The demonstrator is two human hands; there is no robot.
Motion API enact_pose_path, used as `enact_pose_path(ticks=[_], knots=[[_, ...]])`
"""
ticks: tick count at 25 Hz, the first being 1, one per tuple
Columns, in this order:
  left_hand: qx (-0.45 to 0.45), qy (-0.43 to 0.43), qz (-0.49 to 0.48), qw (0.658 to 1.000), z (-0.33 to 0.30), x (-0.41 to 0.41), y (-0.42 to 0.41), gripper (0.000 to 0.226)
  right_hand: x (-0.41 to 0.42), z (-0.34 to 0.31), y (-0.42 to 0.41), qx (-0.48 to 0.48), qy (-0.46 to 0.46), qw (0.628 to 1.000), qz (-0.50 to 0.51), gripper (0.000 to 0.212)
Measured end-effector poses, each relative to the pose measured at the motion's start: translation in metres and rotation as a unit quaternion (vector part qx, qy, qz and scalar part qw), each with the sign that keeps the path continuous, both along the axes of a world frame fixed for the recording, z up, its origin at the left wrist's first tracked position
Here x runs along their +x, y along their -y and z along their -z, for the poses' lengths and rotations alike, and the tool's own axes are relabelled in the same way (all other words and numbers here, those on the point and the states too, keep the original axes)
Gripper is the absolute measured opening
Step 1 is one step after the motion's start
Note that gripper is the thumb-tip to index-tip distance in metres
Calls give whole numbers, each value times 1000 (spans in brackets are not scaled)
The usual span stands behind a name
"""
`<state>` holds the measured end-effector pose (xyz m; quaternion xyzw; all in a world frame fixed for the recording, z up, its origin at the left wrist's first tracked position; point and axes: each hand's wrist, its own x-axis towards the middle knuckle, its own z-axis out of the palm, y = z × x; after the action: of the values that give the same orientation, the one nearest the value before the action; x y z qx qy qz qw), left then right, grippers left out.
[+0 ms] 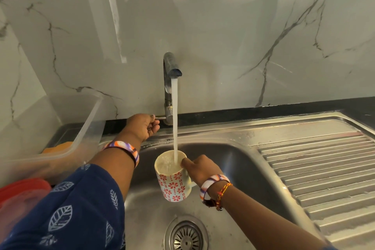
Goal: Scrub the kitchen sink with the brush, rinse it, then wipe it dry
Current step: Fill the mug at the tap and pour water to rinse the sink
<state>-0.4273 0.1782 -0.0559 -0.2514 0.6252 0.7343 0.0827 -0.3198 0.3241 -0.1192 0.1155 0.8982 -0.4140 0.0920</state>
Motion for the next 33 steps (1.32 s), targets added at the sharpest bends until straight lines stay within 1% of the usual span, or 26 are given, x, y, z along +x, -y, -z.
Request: enact_pose_path(ticks=[2, 4, 5, 7, 9, 11, 13, 14, 15, 17, 20, 22, 26, 28, 31, 33], knots=[[-34, -47, -17, 998, -14, 0, -15, 9, 1, -1, -1, 13, -4, 1000, -4, 46], [-86, -88, 17, 992, -30, 5, -28, 5, 2, -1, 0, 13, -4, 1000, -3, 47], [-107, -96, 40, 989, -34, 7, -31, 6, 2, -1, 1, 13, -4, 1000, -2, 46], [-134, -102, 69, 983, -35, 14, -27, 11, 5, -5, 3, 11, -6, 1000, -4, 45], [-184, -115, 67, 974, -29, 20, -14, 11, 8, -13, 0, -6, -8, 1000, -10, 43], [-235, -119, 64, 963, -21, 27, -2, 22, 12, -27, -6, -30, -11, 999, -13, 41], [-274, -106, 64, 954, -17, 36, 3, 15, 20, -42, -17, -41, -20, 999, -13, 39], [-299, -98, 68, 947, -16, 41, 4, 8, 24, -50, -23, -50, -25, 998, -7, 36], [-329, -95, 80, 936, -14, 46, 3, 5, 28, -58, -30, -64, -29, 997, 3, 35], [-401, -109, 125, 901, -12, 56, -4, 11, 39, -78, -49, -85, -36, 995, 34, 35], [-493, -164, 218, 826, -14, 66, -28, 13, 56, -113, -89, -83, -59, 992, 79, 37], [-527, -200, 279, 777, -18, 72, -58, 17, 69, -136, -122, -83, -77, 987, 116, 38], [-531, -274, 359, 717, -20, 94, -149, 23, 92, -167, -205, -89, -97, 975, 177, 25], [-530, -313, 398, 680, -15, 105, -201, 28, 100, -174, -251, -66, -112, 974, 185, 20], [-531, -344, 457, 625, -8, 113, -287, 42, 110, -180, -325, 9, -99, 974, 204, 27], [-533, -342, 484, 604, -2, 115, -342, 49, 112, -178, -373, 67, -93, 970, 214, 33]])
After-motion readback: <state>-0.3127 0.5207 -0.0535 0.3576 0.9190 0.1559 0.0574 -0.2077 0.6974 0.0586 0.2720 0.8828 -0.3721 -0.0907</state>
